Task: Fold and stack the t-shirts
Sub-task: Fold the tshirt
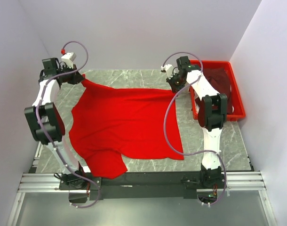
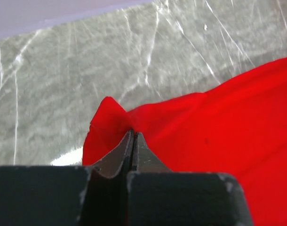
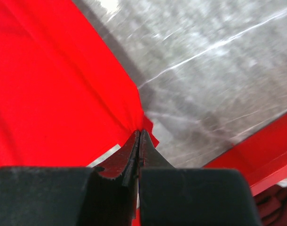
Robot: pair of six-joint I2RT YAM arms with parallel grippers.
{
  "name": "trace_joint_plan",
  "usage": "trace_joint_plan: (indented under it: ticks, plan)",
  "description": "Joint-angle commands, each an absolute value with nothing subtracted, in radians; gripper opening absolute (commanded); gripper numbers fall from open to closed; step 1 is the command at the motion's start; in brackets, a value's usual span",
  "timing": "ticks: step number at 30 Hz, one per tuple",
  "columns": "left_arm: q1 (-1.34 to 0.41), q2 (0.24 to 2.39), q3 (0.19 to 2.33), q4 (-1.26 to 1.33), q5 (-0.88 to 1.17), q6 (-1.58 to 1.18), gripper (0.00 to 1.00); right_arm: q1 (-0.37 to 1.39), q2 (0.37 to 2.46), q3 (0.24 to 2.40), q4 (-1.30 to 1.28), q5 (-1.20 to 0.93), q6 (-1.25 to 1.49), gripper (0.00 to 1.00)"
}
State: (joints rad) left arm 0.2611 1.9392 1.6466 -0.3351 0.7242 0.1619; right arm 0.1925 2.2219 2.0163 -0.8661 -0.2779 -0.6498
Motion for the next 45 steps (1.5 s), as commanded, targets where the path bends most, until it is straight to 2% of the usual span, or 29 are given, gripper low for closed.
trace_joint_plan:
  ticks: [1,12,22,35,45]
  plan:
    - [0.271,1.797,1.556,-0.354,0.724,0.245,0.00,0.181,2.129,1.997,-0.916,-0.310,-0.680,0.00]
    - [0.285,1.527,1.319,-0.511,0.635,0.305,0.00,0.184,2.076,1.945,-0.986,-0.333,-0.715,0.00]
    - [0.285,1.318,1.059,-0.592,0.517,0.330,0.00,0.215,2.036,1.761,-0.965,-0.313,-0.729,0.00]
    - [0.285,1.292,0.879,-0.561,0.394,0.423,0.00,0.258,2.056,1.709,-0.972,-0.302,-0.719,0.00]
    - [0.301,1.290,0.948,-0.612,0.396,0.475,0.00,0.258,2.029,1.686,-0.997,-0.295,-0.738,0.00]
